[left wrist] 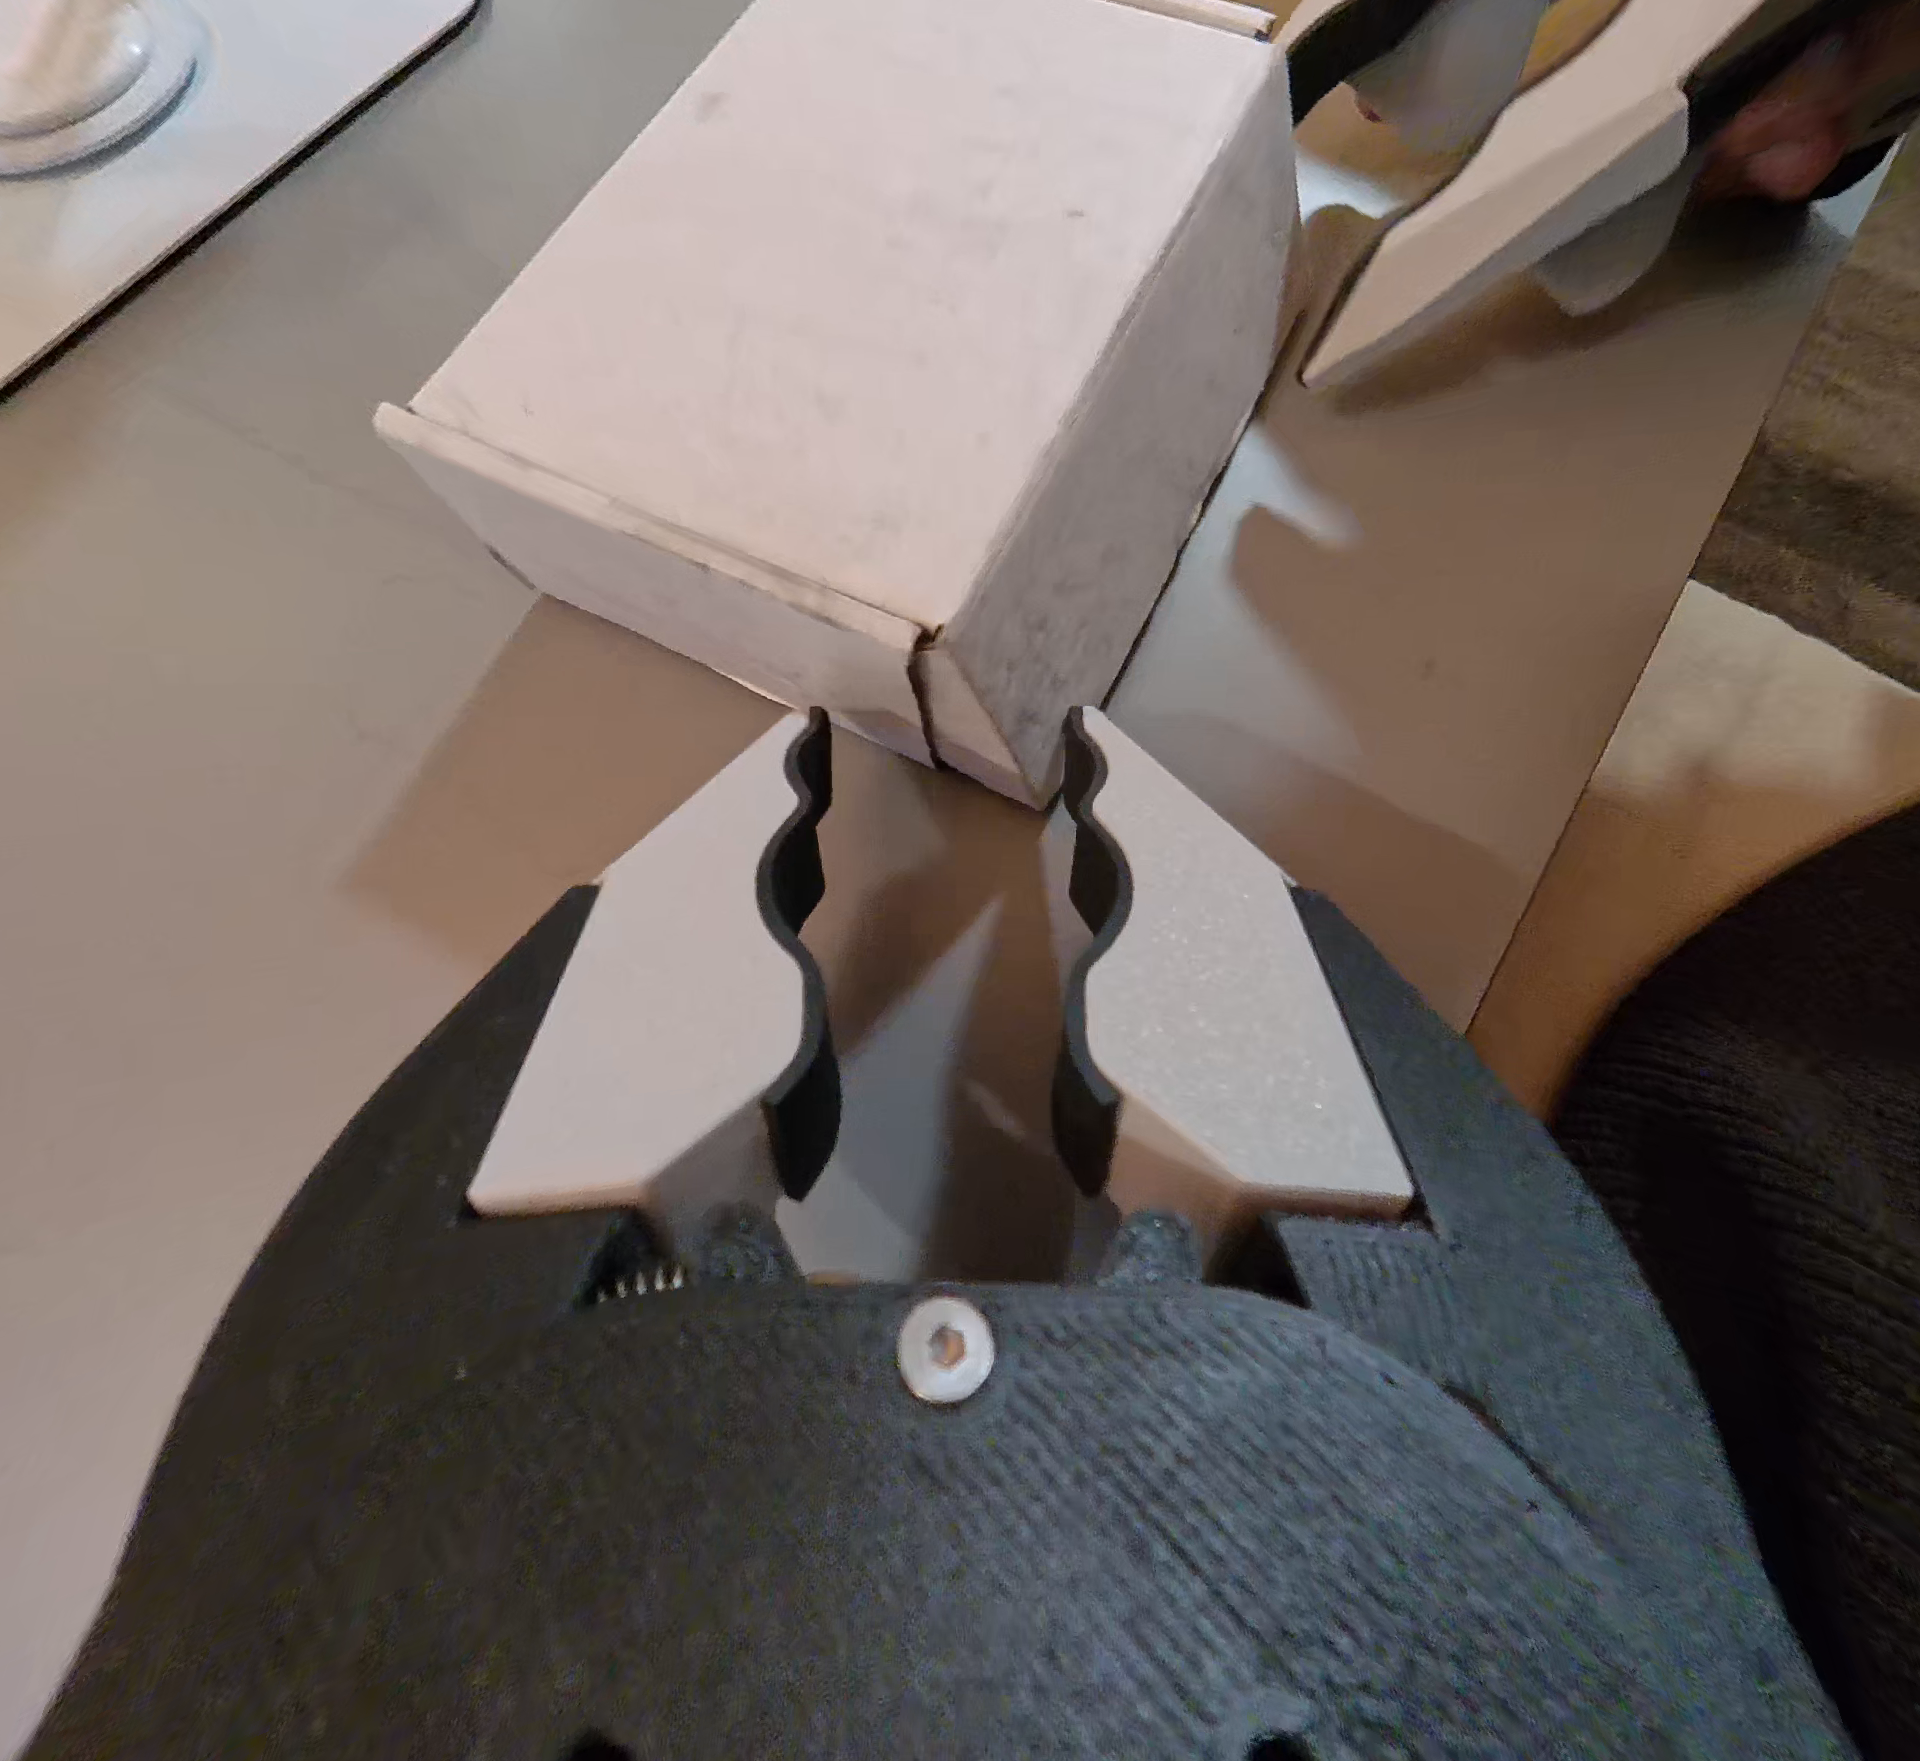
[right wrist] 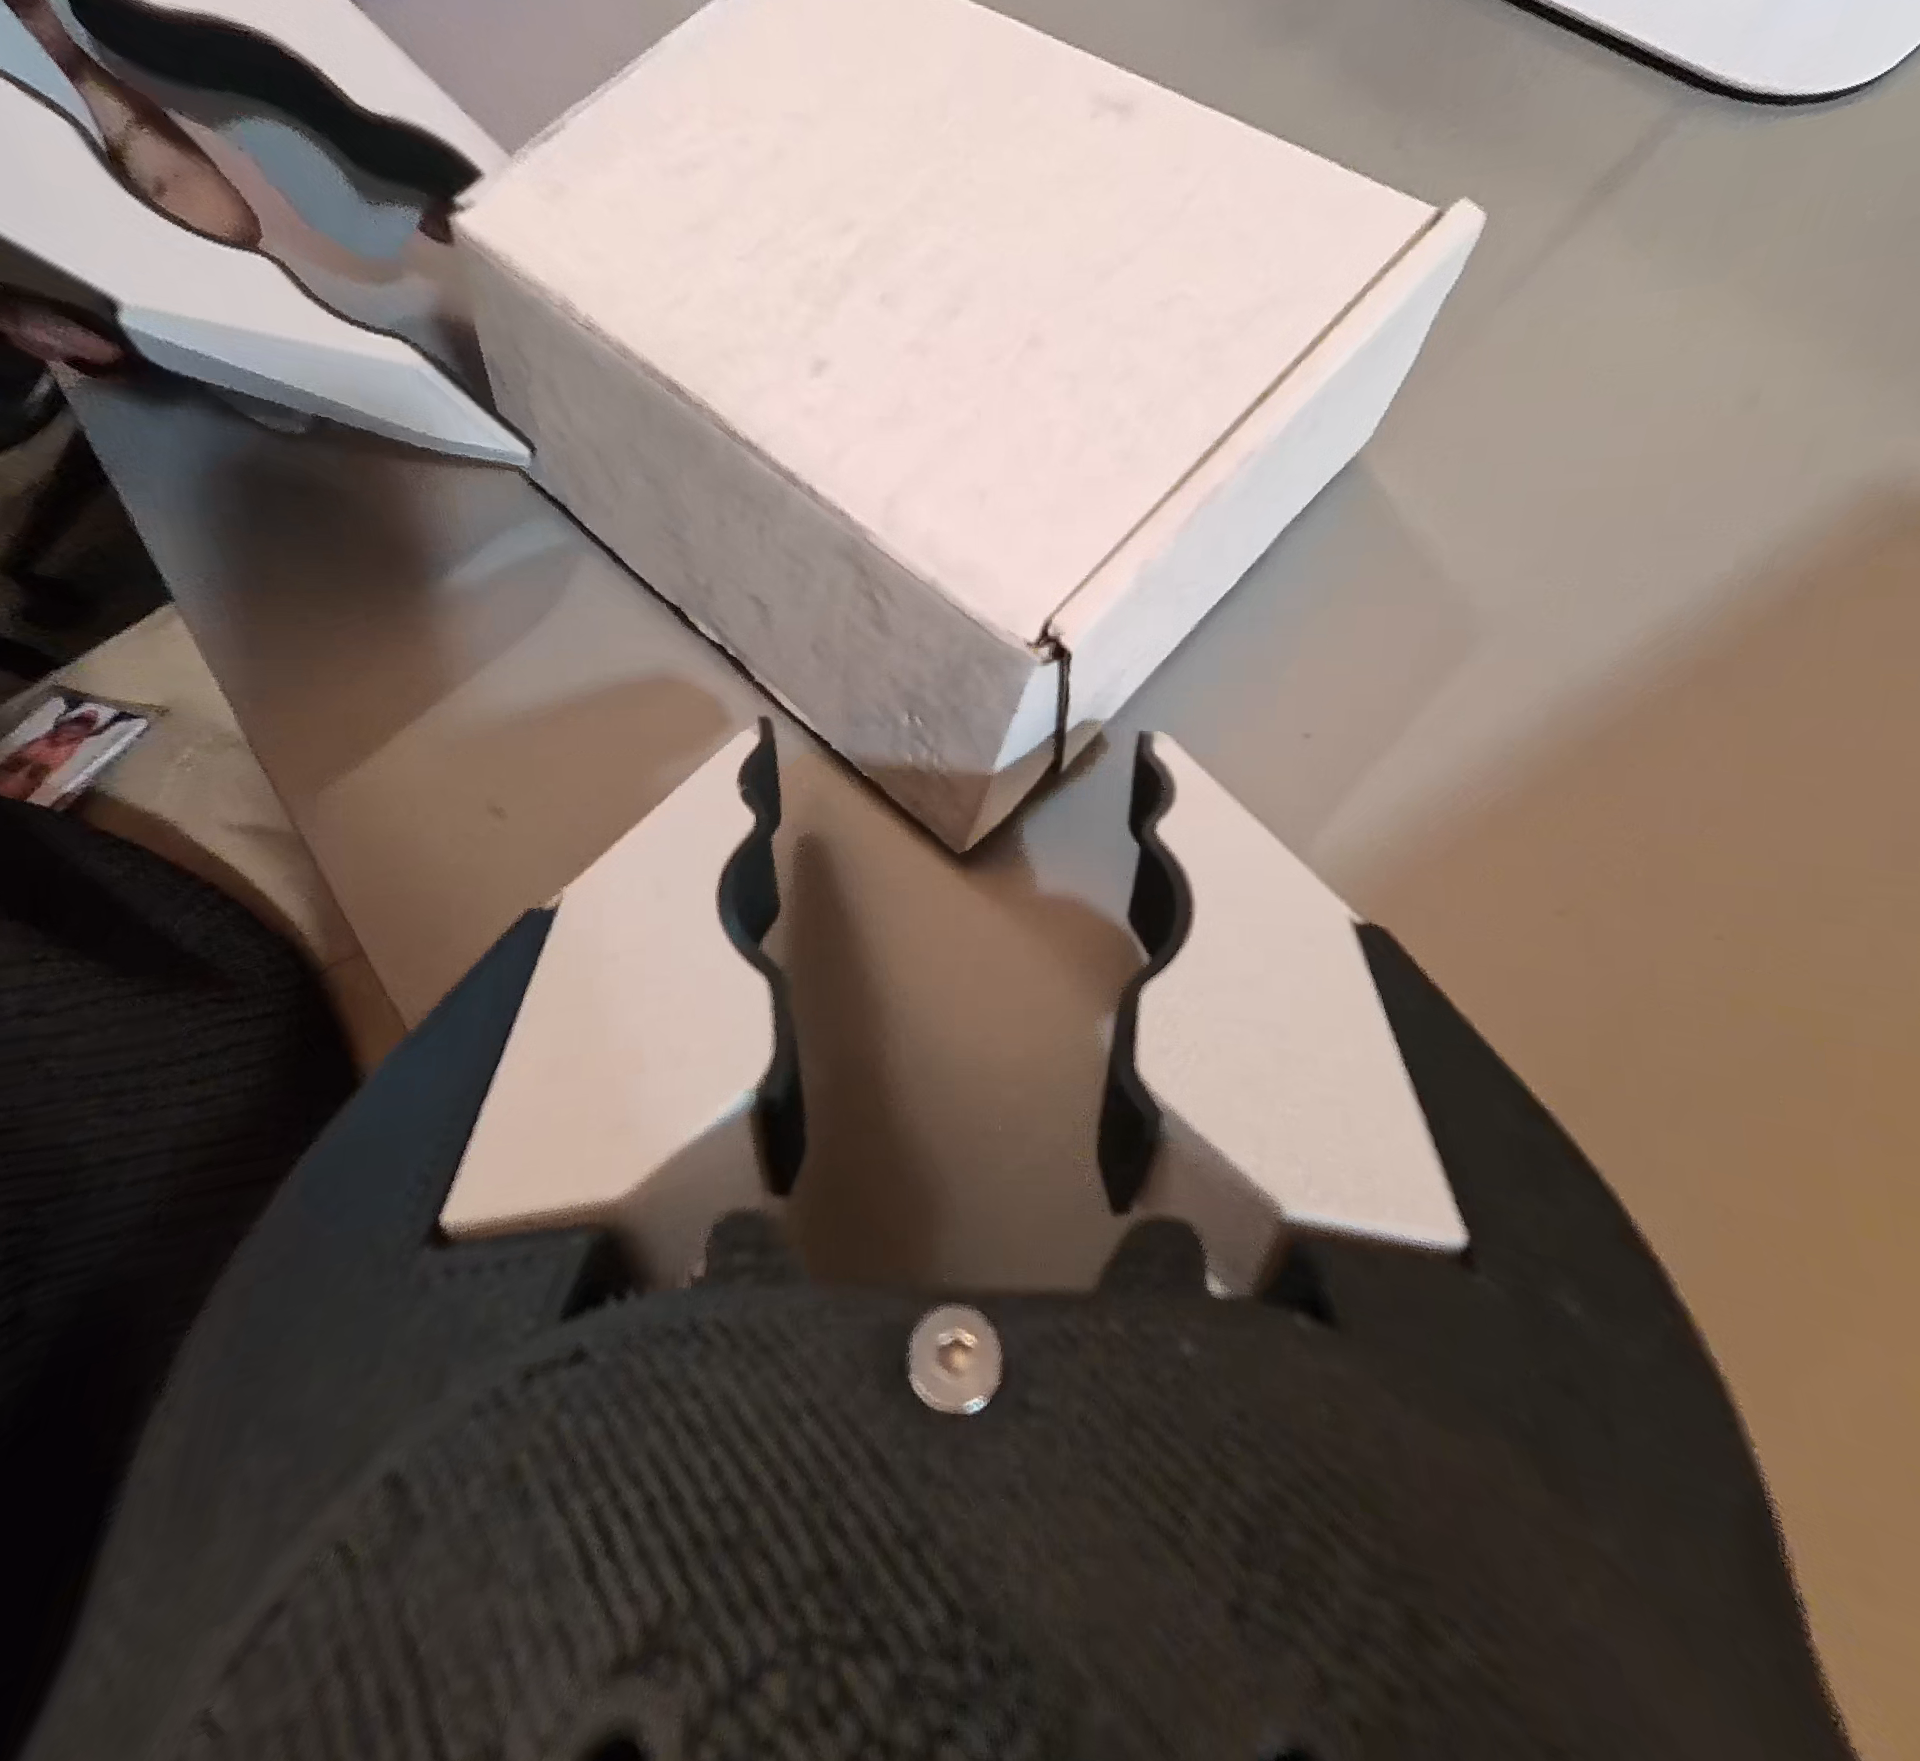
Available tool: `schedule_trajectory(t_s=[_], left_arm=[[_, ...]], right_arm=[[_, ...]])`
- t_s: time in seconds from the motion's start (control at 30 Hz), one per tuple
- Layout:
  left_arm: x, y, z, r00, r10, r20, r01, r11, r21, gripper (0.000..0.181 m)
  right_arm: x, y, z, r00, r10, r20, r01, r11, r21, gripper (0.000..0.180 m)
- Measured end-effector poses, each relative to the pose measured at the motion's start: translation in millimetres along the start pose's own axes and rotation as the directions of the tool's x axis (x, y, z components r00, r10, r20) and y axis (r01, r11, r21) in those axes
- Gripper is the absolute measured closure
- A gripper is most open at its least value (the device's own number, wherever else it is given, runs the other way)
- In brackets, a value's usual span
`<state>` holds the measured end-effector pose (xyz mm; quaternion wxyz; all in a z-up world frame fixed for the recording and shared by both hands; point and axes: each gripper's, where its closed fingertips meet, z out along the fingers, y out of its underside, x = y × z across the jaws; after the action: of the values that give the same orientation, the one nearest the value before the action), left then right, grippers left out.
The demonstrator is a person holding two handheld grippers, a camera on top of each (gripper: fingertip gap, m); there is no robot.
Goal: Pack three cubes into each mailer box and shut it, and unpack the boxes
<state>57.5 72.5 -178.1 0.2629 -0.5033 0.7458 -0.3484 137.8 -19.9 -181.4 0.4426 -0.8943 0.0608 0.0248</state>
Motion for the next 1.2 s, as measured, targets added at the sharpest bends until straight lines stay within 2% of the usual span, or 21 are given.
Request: schedule_trajectory(t_s=[0.23, 0.63, 0.83, 1.03, 1.2], left_arm=[[-4, 1, 1, 0.998, -0.056, -0.013, 0.056, 0.998, -0.011, 0.126], [2, 11, 9, 0.999, 0.038, 0.020, -0.036, 0.995, -0.091, 0.124], [1, 10, 9, 0.998, 0.048, 0.028, -0.045, 0.995, -0.086, 0.129], [7, 8, 7, 0.996, 0.083, 0.010, -0.082, 0.994, -0.067, 0.133], [31, 8, 2, 0.977, 0.196, -0.085, -0.199, 0.980, -0.029, 0.137]], right_arm=[[2, -5, -1, 0.999, -0.028, -0.032, 0.029, 0.999, 0.028, 0.107], [-3, -11, -1, 0.999, -0.031, -0.017, 0.032, 0.998, 0.055, 0.115], [-4, -11, 0, 1.000, -0.020, -0.002, 0.020, 0.998, 0.057, 0.123], [0, -11, -2, 1.000, -0.011, -0.017, 0.012, 0.998, 0.057, 0.121], [5, -10, -5, 1.000, -0.008, -0.028, 0.010, 0.999, 0.052, 0.116]])
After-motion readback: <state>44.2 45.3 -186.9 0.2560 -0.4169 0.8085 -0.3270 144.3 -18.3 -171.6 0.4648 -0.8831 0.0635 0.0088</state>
